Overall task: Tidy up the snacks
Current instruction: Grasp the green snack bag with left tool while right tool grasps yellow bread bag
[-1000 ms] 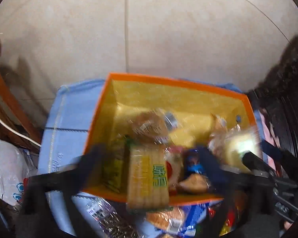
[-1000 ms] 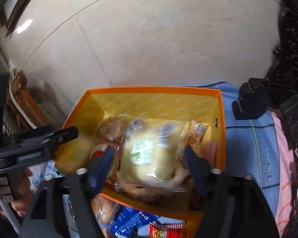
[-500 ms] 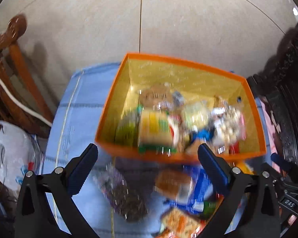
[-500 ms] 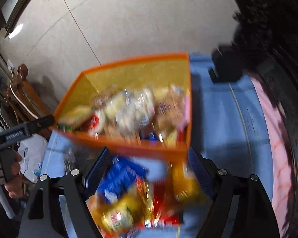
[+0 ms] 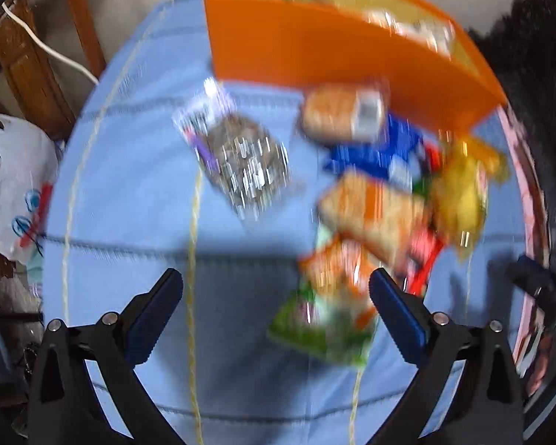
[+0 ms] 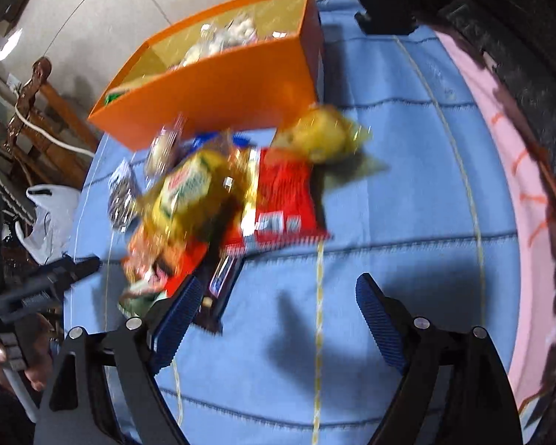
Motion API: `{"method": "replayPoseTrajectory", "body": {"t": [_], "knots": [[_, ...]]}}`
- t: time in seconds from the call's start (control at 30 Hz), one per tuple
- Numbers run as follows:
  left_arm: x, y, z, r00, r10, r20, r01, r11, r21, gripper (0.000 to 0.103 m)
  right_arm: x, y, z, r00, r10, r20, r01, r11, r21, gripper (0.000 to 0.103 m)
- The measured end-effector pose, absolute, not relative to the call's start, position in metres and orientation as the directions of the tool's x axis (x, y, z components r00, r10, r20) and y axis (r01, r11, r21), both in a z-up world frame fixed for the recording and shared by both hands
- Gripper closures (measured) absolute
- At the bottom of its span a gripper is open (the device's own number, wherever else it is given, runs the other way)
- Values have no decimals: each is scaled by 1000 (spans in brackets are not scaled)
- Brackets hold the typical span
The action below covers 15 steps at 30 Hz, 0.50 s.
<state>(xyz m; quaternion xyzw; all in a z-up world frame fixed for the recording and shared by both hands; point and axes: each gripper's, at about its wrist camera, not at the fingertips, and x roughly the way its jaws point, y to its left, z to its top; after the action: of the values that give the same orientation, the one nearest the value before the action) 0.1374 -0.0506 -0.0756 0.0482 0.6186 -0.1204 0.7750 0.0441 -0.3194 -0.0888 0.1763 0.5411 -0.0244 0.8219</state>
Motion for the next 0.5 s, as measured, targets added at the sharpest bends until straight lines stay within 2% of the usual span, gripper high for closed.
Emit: {"method": "replayPoseTrajectory", "body": {"t": [0.27, 0.5], "knots": [[99, -74, -101, 167, -130, -977, 351, 934, -65, 4, 26, -305, -93, 400, 162, -902, 210, 942, 262, 17], [91, -101, -131, 167, -79, -983, 405, 914, -5, 4, 4, -311, -105, 363, 146, -920, 241, 939, 245, 17]]}}
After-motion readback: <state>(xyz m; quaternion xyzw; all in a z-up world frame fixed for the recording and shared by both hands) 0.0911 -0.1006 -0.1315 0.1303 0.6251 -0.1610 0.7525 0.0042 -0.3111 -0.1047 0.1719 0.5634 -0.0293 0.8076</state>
